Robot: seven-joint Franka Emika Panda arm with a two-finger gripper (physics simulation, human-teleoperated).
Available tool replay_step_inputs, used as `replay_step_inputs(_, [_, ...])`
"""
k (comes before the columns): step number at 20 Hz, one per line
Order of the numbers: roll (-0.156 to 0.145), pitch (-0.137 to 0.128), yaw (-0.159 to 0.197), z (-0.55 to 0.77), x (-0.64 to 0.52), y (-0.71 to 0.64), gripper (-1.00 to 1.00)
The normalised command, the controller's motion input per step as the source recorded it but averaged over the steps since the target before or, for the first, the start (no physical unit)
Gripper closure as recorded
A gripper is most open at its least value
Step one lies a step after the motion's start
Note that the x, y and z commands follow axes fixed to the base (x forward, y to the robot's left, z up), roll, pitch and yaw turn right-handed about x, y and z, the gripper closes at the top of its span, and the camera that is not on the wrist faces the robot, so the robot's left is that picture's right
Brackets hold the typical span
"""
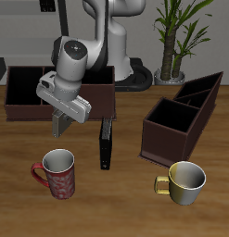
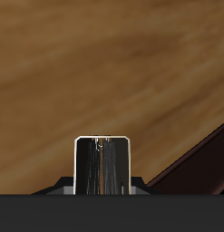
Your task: Place the yellow book into the back desk caddy's right compartment
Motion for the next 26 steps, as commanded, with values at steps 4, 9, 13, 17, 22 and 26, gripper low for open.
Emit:
replay_step_inputs(4, [0.059,-0.007,0.043,0.14,0.16,0.31,1.0])
replay_step_inputs(9, [0.057,-0.041,0.064,0.36,0.14,0.35,1.0])
replay_step_inputs(13, [0.062,-0.073,0.068,0.64,0.05,0.36,1.0])
replay_step_inputs(17, [0.066,-0.067,0.085,0.64,-0.04,0.39,1.0])
replay_step_inputs(22, [0.054,-0.06,0.085,0.61,-0.13,0.32,1.0])
replay_step_inputs(26, [0.031,-0.058,0.071,0.53,-0.21,0.21,1.0])
